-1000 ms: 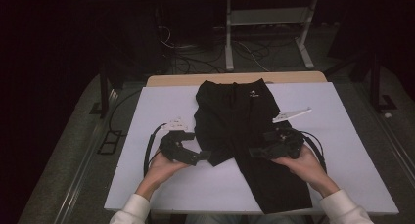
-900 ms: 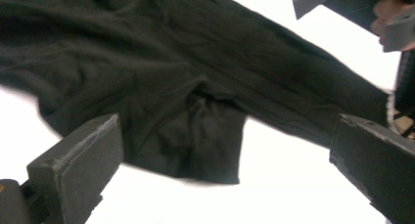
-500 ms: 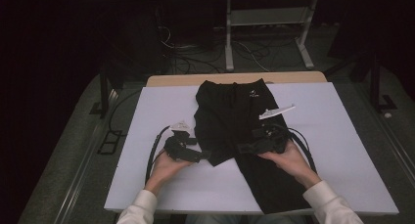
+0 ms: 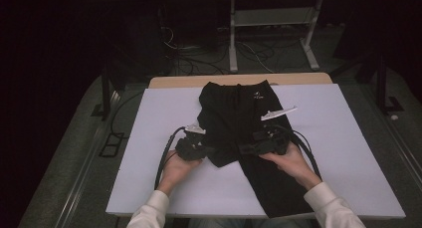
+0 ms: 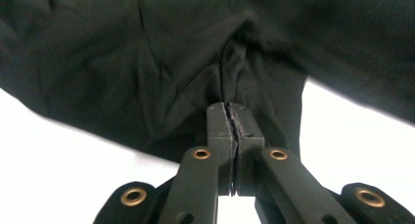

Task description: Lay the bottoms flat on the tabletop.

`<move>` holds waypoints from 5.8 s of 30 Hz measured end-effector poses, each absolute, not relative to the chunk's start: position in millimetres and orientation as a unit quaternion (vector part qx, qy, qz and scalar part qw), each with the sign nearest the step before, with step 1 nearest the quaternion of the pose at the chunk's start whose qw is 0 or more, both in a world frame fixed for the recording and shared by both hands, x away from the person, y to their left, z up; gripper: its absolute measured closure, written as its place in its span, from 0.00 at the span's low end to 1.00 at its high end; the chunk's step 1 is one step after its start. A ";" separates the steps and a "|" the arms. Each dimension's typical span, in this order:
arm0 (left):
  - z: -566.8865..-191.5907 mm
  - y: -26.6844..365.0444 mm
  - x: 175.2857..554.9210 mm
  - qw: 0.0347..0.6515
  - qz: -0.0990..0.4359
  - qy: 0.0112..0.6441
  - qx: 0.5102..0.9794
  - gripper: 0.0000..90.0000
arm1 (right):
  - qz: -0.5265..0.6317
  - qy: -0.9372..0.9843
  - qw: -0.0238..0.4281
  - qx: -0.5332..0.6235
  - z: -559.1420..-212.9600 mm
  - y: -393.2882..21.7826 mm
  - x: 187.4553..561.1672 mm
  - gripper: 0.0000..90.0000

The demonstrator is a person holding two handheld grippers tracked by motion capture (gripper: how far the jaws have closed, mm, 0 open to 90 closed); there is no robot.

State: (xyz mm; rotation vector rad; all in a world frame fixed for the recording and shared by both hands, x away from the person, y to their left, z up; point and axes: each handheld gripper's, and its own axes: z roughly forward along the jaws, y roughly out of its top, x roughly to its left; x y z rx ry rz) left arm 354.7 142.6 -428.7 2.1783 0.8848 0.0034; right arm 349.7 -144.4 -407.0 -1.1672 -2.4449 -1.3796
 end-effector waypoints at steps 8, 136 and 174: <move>-386.3 120.6 378.4 0.412 -0.021 0.359 0.837 0.98 | -0.465 -0.803 0.069 -0.367 -404.3 -135.2 346.4 0.18; -416.5 178.8 414.7 0.392 -0.064 0.472 0.787 0.78 | -0.439 -0.744 0.104 -0.494 -415.2 -132.0 376.3 0.98; -443.8 90.4 349.1 0.360 0.001 0.255 0.897 0.49 | -0.459 -0.679 0.108 -0.563 -419.2 -189.8 409.6 0.98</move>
